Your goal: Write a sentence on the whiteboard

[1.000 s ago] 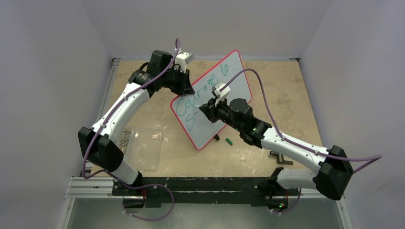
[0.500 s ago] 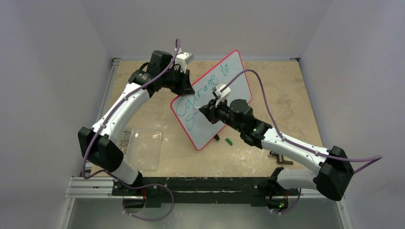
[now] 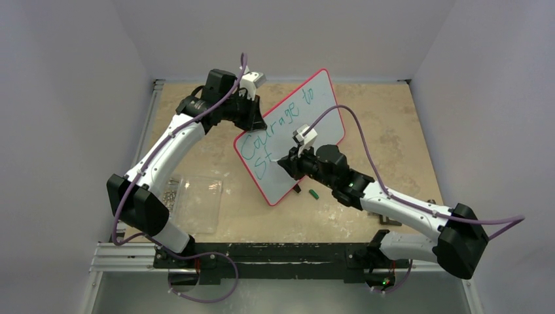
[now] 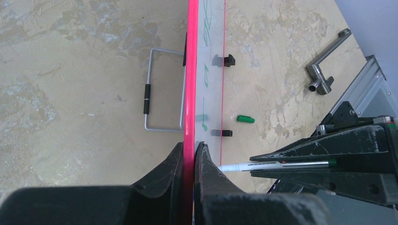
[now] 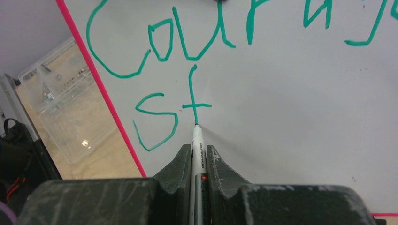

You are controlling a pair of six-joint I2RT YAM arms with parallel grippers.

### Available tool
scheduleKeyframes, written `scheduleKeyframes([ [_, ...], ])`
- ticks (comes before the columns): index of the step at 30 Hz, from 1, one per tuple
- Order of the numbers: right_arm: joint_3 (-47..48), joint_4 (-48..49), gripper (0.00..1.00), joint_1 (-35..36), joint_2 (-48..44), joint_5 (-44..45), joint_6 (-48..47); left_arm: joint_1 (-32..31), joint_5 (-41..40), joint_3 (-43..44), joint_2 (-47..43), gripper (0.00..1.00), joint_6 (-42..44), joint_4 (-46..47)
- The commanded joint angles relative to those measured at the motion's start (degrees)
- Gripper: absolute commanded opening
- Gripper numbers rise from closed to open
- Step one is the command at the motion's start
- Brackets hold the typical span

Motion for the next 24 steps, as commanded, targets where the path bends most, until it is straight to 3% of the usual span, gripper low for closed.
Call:
scheduleKeyframes([
  [1, -1.82, -0.40, 0.00, -0.15, -1.31, -0.27, 0.57, 0.54, -12.99, -0.91, -0.41, 0.00, 5.83, -5.39],
  [24, 3.08, -2.19, 0.00, -0.14, -1.72, 5.82, -0.31, 0.55, -12.89, -0.93, -0.37, 0.00, 5.77, -5.48],
])
